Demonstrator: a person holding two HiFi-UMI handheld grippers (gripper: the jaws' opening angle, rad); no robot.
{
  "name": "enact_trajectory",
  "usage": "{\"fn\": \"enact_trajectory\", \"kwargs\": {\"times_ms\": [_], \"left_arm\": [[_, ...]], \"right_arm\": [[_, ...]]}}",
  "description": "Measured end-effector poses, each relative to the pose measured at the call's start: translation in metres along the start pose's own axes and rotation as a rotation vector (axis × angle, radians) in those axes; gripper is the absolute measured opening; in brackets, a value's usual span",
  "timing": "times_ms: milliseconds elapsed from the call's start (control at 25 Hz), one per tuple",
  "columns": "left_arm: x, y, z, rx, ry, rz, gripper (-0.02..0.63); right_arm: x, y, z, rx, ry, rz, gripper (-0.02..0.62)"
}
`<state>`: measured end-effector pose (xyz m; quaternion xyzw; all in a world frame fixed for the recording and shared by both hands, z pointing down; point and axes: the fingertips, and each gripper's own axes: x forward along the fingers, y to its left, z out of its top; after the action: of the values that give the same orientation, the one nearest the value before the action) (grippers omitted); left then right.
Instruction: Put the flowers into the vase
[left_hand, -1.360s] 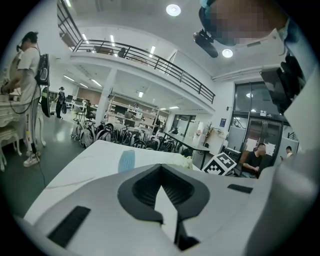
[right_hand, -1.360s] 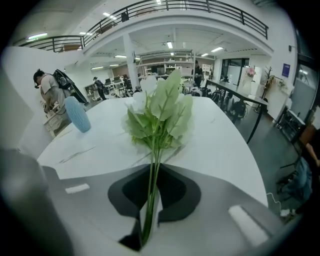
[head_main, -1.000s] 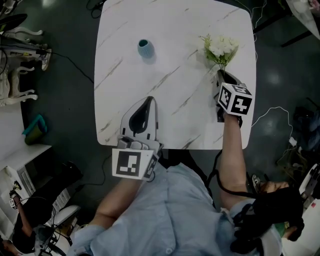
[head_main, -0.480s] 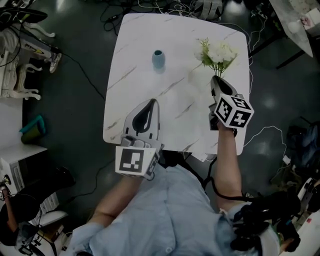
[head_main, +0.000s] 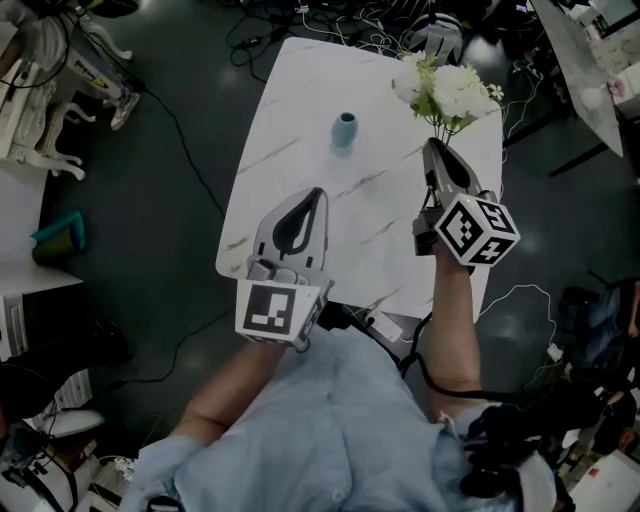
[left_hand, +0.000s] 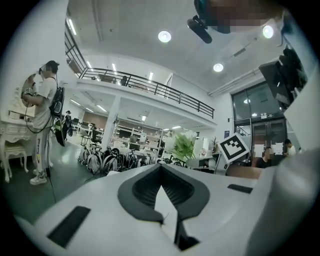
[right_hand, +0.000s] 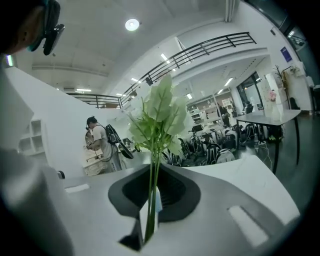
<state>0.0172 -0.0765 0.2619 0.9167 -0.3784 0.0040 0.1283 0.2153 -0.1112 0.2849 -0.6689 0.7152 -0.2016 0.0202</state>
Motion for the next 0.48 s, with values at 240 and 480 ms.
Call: {"fn": "enact_trajectory", "kwargs": {"times_ms": [240,480], "left_arm": [[0.002,0.021,0.007,-0.008,-0.018,0.038,0.005],[0.002,0.037,0.002,-0.025,-0.017,0.063,0.005]], "right_arm": [[0.024,0.034,0.036,-0.026,-0.089,0.089,0.005],[0.039,0.053,0.057,-0.028,-0.202,0.168,0.005]]}}
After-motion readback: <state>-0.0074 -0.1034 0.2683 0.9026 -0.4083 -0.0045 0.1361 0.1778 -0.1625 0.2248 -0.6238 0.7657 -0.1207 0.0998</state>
